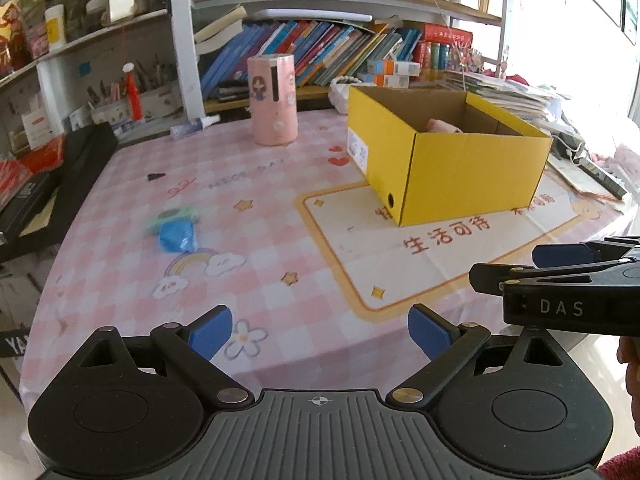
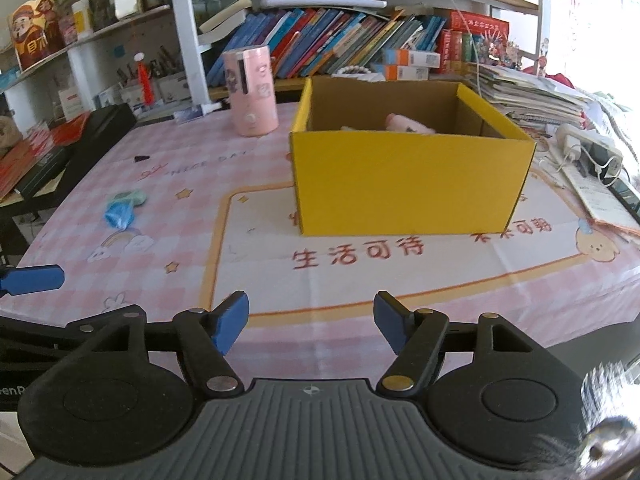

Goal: Organize objects
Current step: 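Withdraw both tools from the yellow box and move toward the blue bag, then grasp the blue plastic bag with the left tool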

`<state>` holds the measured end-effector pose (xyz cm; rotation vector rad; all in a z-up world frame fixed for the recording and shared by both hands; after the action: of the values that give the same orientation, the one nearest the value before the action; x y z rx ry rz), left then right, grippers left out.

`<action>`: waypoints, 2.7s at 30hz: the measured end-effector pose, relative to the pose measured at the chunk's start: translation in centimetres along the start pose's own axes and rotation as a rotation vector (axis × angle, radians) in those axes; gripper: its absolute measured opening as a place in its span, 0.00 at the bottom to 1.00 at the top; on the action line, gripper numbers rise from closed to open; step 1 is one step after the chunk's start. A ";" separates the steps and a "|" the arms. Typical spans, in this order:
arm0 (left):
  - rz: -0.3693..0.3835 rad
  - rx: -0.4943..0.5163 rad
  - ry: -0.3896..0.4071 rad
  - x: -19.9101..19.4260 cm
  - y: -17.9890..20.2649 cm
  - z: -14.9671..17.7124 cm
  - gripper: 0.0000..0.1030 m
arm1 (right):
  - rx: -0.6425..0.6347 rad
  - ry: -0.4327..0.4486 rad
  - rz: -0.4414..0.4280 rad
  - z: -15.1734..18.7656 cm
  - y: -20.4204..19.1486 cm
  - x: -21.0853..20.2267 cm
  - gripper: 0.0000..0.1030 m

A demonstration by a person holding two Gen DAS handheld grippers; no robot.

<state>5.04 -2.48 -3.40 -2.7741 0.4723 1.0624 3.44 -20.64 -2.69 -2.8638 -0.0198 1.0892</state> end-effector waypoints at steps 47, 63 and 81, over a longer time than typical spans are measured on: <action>-0.180 -0.177 0.066 -5.3 -10.5 2.8 0.94 | -0.199 0.047 -0.195 -1.1 -12.8 -0.1 0.70; -0.207 -0.187 0.025 0.8 -11.1 -1.4 0.94 | -0.201 0.016 -0.225 -6.2 -11.8 6.5 0.70; -0.203 -0.213 -0.044 8.4 -12.1 -5.2 0.86 | -0.213 -0.050 -0.264 -11.2 -10.5 14.8 0.70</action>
<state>18.24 5.65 -5.02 -2.8928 0.0721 1.1833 22.12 -10.37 -3.36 -2.9000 -0.5315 1.1646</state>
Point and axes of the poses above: each gripper's, at about its wrist camera, not at the fingertips, and x roughly the way its jaws point, y to its right, z to its underside, the point moved 3 cm from there along x, roughly the way its jaws point
